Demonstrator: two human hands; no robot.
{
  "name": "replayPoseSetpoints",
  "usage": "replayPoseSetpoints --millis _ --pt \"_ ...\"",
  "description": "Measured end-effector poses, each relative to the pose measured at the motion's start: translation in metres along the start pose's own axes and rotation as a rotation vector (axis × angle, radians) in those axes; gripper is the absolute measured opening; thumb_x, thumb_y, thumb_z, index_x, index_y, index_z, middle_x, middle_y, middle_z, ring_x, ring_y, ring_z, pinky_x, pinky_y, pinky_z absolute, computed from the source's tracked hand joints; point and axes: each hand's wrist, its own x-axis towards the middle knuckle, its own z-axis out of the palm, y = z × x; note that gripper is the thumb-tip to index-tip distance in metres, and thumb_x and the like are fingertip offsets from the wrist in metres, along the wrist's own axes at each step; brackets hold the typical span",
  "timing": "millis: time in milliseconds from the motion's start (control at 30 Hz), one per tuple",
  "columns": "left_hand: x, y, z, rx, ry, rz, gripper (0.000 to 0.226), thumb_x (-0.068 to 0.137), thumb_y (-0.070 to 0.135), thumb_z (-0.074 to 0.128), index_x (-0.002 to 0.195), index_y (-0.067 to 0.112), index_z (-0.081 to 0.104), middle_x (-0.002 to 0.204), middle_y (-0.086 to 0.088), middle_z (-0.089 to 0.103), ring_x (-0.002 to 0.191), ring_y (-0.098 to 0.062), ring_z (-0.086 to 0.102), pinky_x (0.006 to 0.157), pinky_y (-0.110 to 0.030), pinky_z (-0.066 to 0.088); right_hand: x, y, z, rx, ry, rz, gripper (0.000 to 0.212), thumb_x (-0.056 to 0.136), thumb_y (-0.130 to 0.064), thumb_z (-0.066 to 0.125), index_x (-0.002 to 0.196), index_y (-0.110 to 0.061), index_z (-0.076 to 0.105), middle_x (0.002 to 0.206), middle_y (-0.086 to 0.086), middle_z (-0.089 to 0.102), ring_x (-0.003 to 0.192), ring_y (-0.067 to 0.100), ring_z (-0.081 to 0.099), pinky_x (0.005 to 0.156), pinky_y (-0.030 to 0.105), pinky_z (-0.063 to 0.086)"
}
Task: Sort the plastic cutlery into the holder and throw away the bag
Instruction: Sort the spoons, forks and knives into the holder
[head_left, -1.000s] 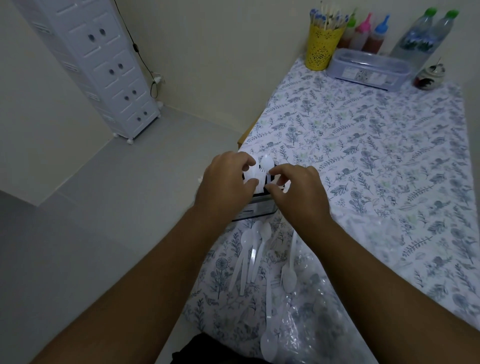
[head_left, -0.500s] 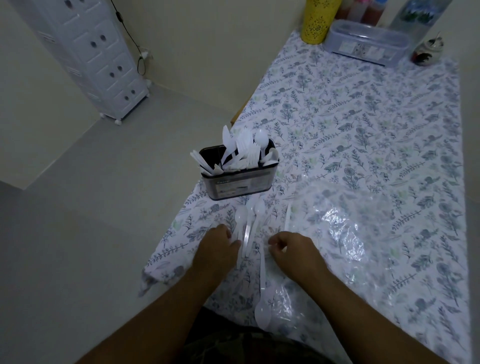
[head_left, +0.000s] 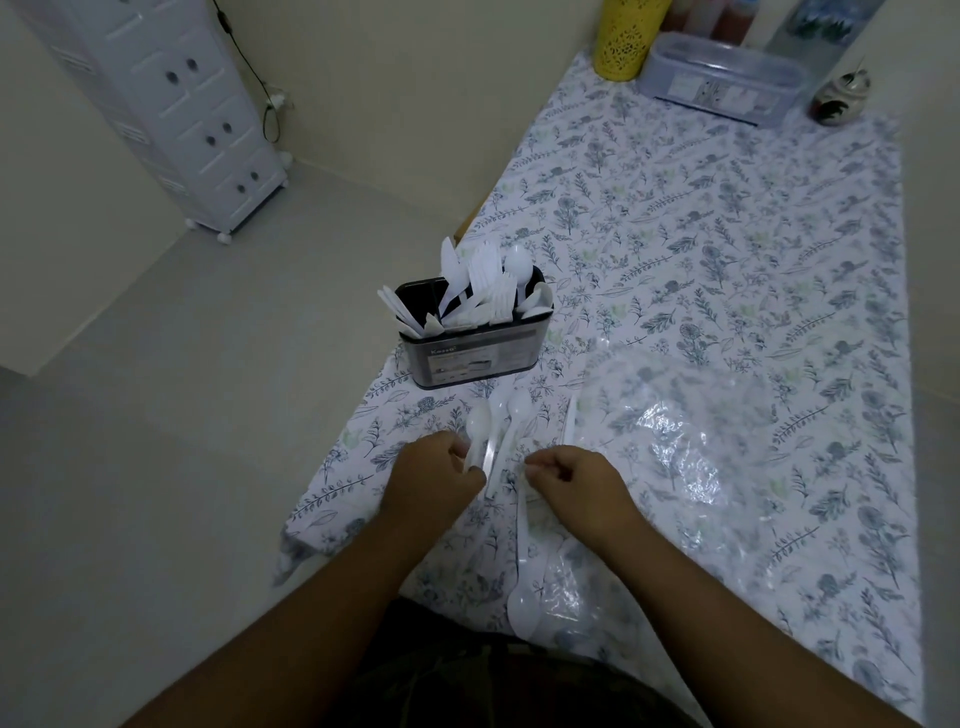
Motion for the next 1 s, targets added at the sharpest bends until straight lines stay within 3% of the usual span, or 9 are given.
replayPoseSetpoints --millis 100,233,333,433,500,600,667,800,1000 --pt "-0.011 0.016 -0.004 -0.115 -0.074 0.046 0.016 0.074 0.019 0.080 0.088 0.022 0.071 0.068 0.008 0.068 0.063 -0.001 0.064 0.061 -0.010 0.050 -0.004 -0.012 0.003 0.423 -0.112 0.135 0.027 0.102 -0.032 0.060 0.125 -0.023 0.067 0.113 0.003 0.075 0.102 0.017 0.073 0.080 0.027 0.059" --pt "-0.022 0.031 0.003 -0.376 -0.212 -0.006 0.016 0.078 0.016 0.082 0.081 0.029 0.072 0.070 0.002 0.074 0.066 -0.012 0.072 0.069 -0.035 0.062 -0.009 -0.015 0.002 0.745 -0.143 0.201 0.023 0.105 -0.024 0.055 0.124 -0.019 0.067 0.118 0.006 0.076 0.106 0.024 0.074 0.073 0.031 0.060" --pt "-0.022 0.031 0.008 -0.410 -0.245 0.003 0.018 0.077 0.021 0.084 0.090 0.029 0.076 0.076 0.000 0.076 0.072 -0.016 0.074 0.073 -0.042 0.063 -0.011 -0.009 -0.001 0.806 -0.069 0.226 0.034 0.099 -0.021 0.065 0.133 -0.024 0.062 0.112 0.002 0.078 0.101 0.024 0.075 0.069 0.031 0.059" --pt "-0.015 0.035 0.004 -0.227 -0.309 0.140 0.024 0.077 0.029 0.085 0.099 0.021 0.078 0.078 0.007 0.076 0.069 0.000 0.070 0.073 -0.024 0.060 -0.012 -0.004 -0.004 0.818 -0.030 0.231 0.039 0.094 -0.018 0.072 0.130 -0.028 0.062 0.109 0.007 0.079 0.101 0.028 0.076 0.071 0.036 0.061" --pt "-0.004 0.042 -0.002 -0.160 -0.336 0.223 0.019 0.080 0.036 0.081 0.090 0.021 0.079 0.073 0.009 0.074 0.065 0.002 0.068 0.066 -0.017 0.056 -0.012 -0.001 -0.006 0.834 -0.012 0.226 0.036 0.092 -0.014 0.074 0.125 -0.027 0.065 0.106 0.013 0.079 0.098 0.031 0.076 0.077 0.043 0.063" --pt "0.024 0.046 0.002 -0.078 -0.121 0.203 0.020 0.086 0.036 0.074 0.078 0.018 0.071 0.063 0.008 0.065 0.056 -0.003 0.059 0.054 -0.019 0.049 -0.013 0.005 -0.011 0.851 0.017 0.231 0.032 0.091 -0.009 0.074 0.122 -0.016 0.070 0.103 0.022 0.077 0.088 0.031 0.076 0.076 0.047 0.064" --pt "0.042 0.044 0.009 -0.015 -0.004 0.104 0.021 0.086 0.034 0.074 0.082 0.015 0.066 0.071 0.004 0.062 0.063 -0.008 0.057 0.058 -0.023 0.046 -0.015 0.009 -0.014 0.841 0.036 0.243 0.031 0.091 -0.006 0.073 0.121 -0.013 0.070 0.103 0.023 0.077 0.085 0.029 0.075 0.078 0.049 0.064" --pt "0.059 0.034 0.027 0.175 -0.091 0.002 0.037 0.082 0.042 0.076 0.092 0.009 0.063 0.085 -0.003 0.062 0.078 -0.020 0.059 0.067 -0.030 0.048 -0.015 0.013 -0.015 0.837 0.059 0.257 0.029 0.091 -0.002 0.072 0.119 -0.011 0.070 0.101 0.022 0.077 0.082 0.027 0.074 0.087 0.059 0.060" --pt "0.053 0.031 0.034 0.238 -0.134 0.051 0.013 0.086 0.021 0.066 0.080 0.009 0.064 0.078 -0.005 0.065 0.076 -0.020 0.064 0.068 -0.035 0.057 -0.012 0.017 -0.016 0.798 0.117 0.265 0.030 0.091 -0.004 0.072 0.120 -0.012 0.068 0.095 0.017 0.079 0.082 0.027 0.075 0.078 0.055 0.063"
